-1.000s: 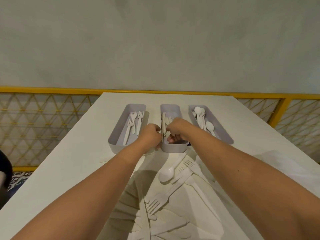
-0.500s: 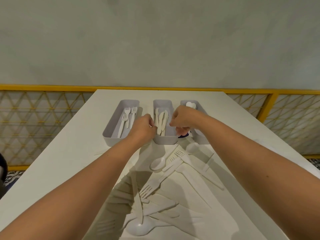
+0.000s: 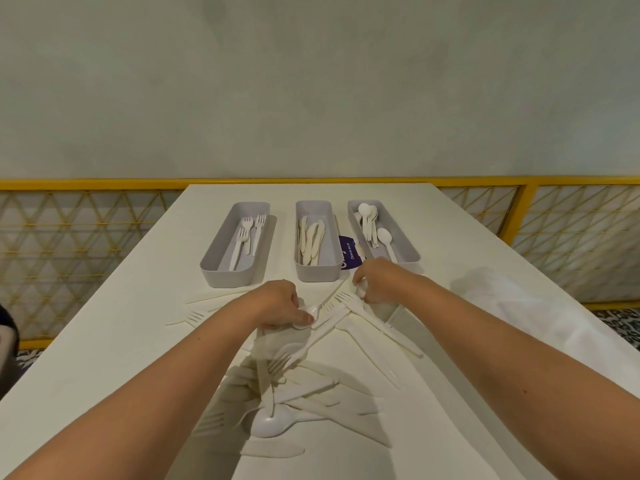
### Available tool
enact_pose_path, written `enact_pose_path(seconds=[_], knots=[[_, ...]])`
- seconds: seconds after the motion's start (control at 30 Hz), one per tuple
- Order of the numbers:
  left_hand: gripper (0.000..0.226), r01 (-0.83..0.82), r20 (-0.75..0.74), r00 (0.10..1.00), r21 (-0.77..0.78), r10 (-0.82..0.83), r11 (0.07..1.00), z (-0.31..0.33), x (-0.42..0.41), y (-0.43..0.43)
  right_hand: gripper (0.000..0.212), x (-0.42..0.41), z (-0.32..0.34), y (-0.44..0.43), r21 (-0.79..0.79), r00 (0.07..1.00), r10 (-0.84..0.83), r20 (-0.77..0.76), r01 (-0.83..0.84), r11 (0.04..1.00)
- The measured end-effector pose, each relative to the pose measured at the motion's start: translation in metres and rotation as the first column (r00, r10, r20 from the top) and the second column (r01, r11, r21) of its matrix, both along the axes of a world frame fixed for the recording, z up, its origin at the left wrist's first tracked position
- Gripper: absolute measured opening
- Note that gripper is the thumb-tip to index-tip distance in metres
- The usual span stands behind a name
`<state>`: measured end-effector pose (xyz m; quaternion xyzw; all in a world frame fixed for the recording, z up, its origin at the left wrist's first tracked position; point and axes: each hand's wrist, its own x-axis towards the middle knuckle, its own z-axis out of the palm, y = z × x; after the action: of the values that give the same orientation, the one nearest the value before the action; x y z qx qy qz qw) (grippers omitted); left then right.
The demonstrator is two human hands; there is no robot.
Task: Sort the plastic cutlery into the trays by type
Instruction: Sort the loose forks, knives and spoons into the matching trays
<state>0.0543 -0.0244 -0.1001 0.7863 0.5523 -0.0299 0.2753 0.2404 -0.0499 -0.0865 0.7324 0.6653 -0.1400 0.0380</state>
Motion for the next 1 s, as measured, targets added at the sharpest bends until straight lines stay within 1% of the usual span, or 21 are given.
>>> enact_pose_path(seconds=[0.07, 0.13, 0.17, 0.2, 0.23, 0.3, 0.37, 0.43, 0.5, 0.57, 0.67, 0.77, 0.87, 0.93, 1.0], knots=[[0.04, 0.002, -0.021, 1.0, 0.029, -0.001, 1.0, 0.0, 0.001, -0.002, 0.041, 0.001, -0.003, -0.001, 0.01, 1.0, 0.0, 0.019, 0.0, 1.0], [0.028, 0.008, -0.027, 1.0, 0.04, -0.007, 0.999, -0.001, 0.001, -0.003, 0.033, 0.001, -0.003, -0.002, 0.027, 0.999, -0.001, 0.037, 0.0, 1.0], [0.018, 0.003, -0.025, 1.0, 0.046, -0.001, 0.999, -0.002, 0.001, -0.003, 0.032, 0.002, -0.002, -0.003, 0.031, 0.998, 0.002, 0.056, -0.004, 1.0], [0.013, -0.012, -0.017, 1.0, 0.051, 0.013, 0.999, -0.002, 0.0, -0.003, 0.031, 0.002, -0.002, -0.004, 0.027, 0.996, 0.003, 0.086, -0.005, 1.0], [0.015, -0.034, 0.011, 0.999, 0.049, 0.034, 0.998, -0.003, -0.001, -0.003, 0.031, 0.003, 0.0, -0.005, 0.029, 0.993, 0.002, 0.117, -0.006, 1.0], [0.019, -0.09, 0.111, 0.99, 0.026, 0.086, 0.996, -0.002, -0.003, -0.002, 0.026, 0.005, 0.0, -0.005, 0.076, 0.988, 0.0, 0.153, -0.012, 0.997], [0.015, -0.133, 0.213, 0.969, 0.022, 0.125, 0.991, 0.003, -0.005, -0.002, 0.025, 0.006, 0.002, -0.005, 0.137, 0.984, -0.007, 0.176, -0.018, 0.99], [0.01, -0.182, 0.315, 0.937, 0.062, 0.153, 0.981, 0.009, -0.006, -0.003, 0.026, 0.007, 0.008, -0.008, 0.193, 0.981, -0.015, 0.194, -0.023, 0.981], [0.01, -0.25, 0.445, 0.878, 0.111, 0.177, 0.962, 0.013, -0.007, -0.003, 0.023, 0.009, 0.017, -0.01, 0.257, 0.98, -0.011, 0.198, -0.04, 0.966], [0.01, -0.304, 0.548, 0.82, 0.174, 0.165, 0.937, 0.017, -0.007, -0.001, 0.019, 0.011, 0.026, -0.01, 0.29, 0.992, -0.009, 0.13, -0.029, 0.957], [0.009, -0.359, 0.657, 0.744, 0.238, 0.123, 0.902, 0.022, -0.005, 0.0, 0.017, 0.012, 0.041, -0.012, 0.303, 0.993, 0.009, -0.119, 0.028, 0.953], [0.008, -0.411, 0.748, 0.654, 0.223, 0.115, 0.884, 0.028, -0.001, 0.001, 0.02, 0.008, 0.053, -0.013, 0.366, 0.937, 0.035, -0.349, 0.101, 0.925], [0.011, -0.433, 0.81, 0.578, 0.204, 0.097, 0.878, 0.032, 0.006, 0.003, 0.017, 0.003, 0.057, -0.009, 0.482, 0.882, 0.101, -0.461, 0.153, 0.863], [0.015, -0.445, 0.82, 0.565, 0.208, 0.092, 0.871, 0.036, 0.012, 0.005, 0.015, 0.0, 0.059, -0.006, 0.509, 0.823, 0.149, -0.548, 0.187, 0.84], [0.018, -0.44, 0.836, 0.543, 0.201, 0.081, 0.875, 0.043, 0.02, 0.006, 0.015, -0.002, 0.063, -0.004, 0.525, 0.779, 0.201, -0.594, 0.186, 0.83]])
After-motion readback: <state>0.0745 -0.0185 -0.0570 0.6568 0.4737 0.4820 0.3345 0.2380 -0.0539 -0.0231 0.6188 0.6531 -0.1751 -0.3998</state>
